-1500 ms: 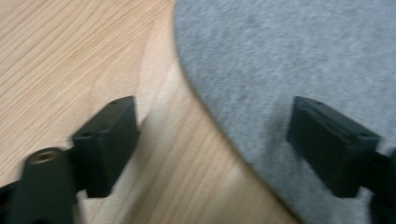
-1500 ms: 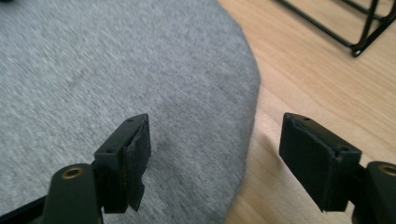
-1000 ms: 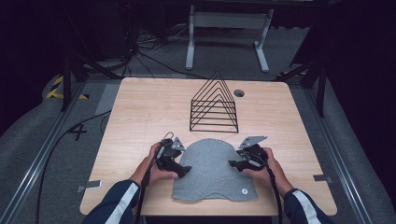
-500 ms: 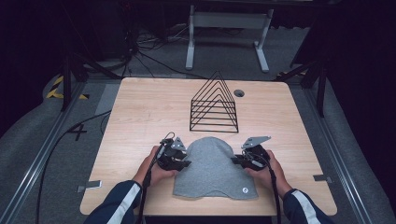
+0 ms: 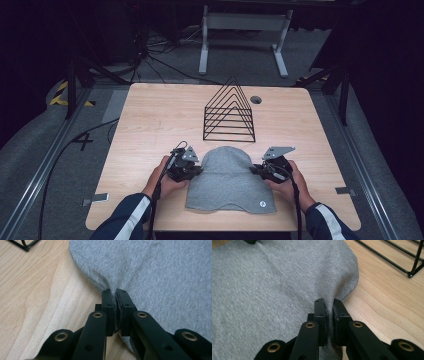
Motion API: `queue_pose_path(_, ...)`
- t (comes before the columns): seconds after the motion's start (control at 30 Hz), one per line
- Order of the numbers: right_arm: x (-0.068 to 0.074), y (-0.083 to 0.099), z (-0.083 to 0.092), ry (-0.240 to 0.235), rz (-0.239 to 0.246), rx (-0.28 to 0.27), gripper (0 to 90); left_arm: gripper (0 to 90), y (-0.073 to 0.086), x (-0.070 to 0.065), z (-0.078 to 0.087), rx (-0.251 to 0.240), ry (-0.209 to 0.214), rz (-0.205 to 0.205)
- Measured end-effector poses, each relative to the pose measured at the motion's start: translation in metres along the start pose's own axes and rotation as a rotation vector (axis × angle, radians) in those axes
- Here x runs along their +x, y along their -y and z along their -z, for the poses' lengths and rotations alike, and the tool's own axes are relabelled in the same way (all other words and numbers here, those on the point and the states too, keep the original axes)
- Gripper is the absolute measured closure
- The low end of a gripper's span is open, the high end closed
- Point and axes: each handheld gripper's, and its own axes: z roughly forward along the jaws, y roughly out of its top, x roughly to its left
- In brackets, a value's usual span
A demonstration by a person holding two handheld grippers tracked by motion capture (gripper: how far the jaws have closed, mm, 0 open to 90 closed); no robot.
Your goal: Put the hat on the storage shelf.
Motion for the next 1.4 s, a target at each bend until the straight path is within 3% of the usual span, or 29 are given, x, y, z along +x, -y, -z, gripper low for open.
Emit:
queue_pose_path(0.37, 0.001, -0.012, 0.033, 0.02, 0.034, -0.112, 84.2, 86.8, -0.018, -0.005, 0.03, -0.096, -0.032, -0.059)
queue_pose_path(0.53, 0.0, -0.024, 0.053, 0.042, 0.057, -0.157, 84.2, 86.9, -0.039, -0.006, 0.049, -0.137, -0.058, -0.107)
queue_pose_path(0.73, -0.008, -0.043, 0.076, 0.083, 0.08, -0.196, 84.1, 87.0, -0.07, -0.004, 0.066, -0.14, -0.089, -0.172)
queue_pose_path(1.03, -0.016, -0.07, 0.1, 0.128, 0.107, -0.227, 84.1, 87.1, -0.096, 0.002, 0.088, -0.206, -0.116, -0.186)
queue_pose_path(1.4, -0.019, -0.105, 0.124, 0.167, 0.133, -0.276, 84.1, 87.1, -0.12, 0.013, 0.116, -0.251, -0.151, -0.191)
